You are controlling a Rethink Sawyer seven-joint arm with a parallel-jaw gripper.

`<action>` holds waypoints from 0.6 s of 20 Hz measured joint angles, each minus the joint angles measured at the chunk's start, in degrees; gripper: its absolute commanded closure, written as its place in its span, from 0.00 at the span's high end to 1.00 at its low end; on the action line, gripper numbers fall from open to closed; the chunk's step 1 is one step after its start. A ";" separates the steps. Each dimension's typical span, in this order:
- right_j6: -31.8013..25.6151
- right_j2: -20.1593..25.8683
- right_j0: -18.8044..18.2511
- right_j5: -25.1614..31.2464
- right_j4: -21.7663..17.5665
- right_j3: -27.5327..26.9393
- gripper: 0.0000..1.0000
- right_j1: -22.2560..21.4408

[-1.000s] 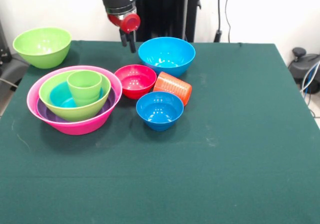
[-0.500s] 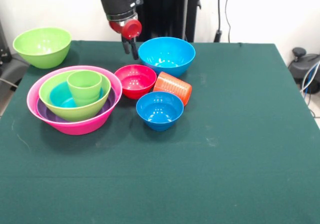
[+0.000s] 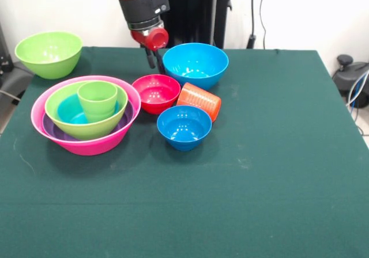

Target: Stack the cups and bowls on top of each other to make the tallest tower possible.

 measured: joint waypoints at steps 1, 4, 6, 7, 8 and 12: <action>0.00 0.02 0.00 -0.98 0.00 -0.22 1.00 0.59; 0.00 0.03 -0.01 -1.87 0.01 -0.59 1.00 1.43; 0.00 0.03 -0.02 -2.25 0.01 -0.78 1.00 1.90; 0.00 0.05 -0.08 -2.27 0.01 -0.89 1.00 2.16; 0.00 0.12 -0.17 -2.27 0.01 -0.97 1.00 2.31; 0.00 0.37 -0.49 -2.27 0.01 -1.06 1.00 2.47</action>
